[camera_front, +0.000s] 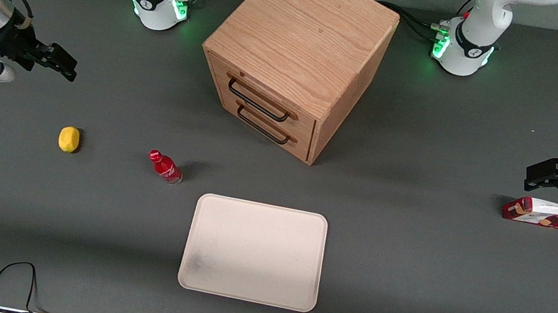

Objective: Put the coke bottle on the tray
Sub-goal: 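Move the right gripper down toward the small red Coca-Cola bottle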

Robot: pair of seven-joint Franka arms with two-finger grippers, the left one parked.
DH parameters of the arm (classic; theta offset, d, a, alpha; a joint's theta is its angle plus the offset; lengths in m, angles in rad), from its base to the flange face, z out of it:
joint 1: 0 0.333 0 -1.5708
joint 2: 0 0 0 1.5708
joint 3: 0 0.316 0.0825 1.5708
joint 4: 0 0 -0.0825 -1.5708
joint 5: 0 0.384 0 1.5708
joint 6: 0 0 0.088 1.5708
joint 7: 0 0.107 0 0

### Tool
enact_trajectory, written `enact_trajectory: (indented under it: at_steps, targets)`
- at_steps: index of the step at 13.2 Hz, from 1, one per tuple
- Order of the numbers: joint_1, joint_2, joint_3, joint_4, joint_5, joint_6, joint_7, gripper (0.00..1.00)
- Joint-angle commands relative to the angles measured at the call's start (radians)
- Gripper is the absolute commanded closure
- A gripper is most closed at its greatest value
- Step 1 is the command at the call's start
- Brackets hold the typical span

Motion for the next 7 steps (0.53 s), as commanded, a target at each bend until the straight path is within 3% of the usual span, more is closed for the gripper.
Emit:
enact_trajectory:
  at_steps: [1,3,7]
  targets:
    - [0.008,0.029,-0.006,0.049,-0.007,-0.037,0.000,0.00]
    - [0.010,0.075,0.005,0.078,0.002,-0.035,0.006,0.00]
    - [0.013,0.255,0.083,0.171,0.091,0.069,0.038,0.00]
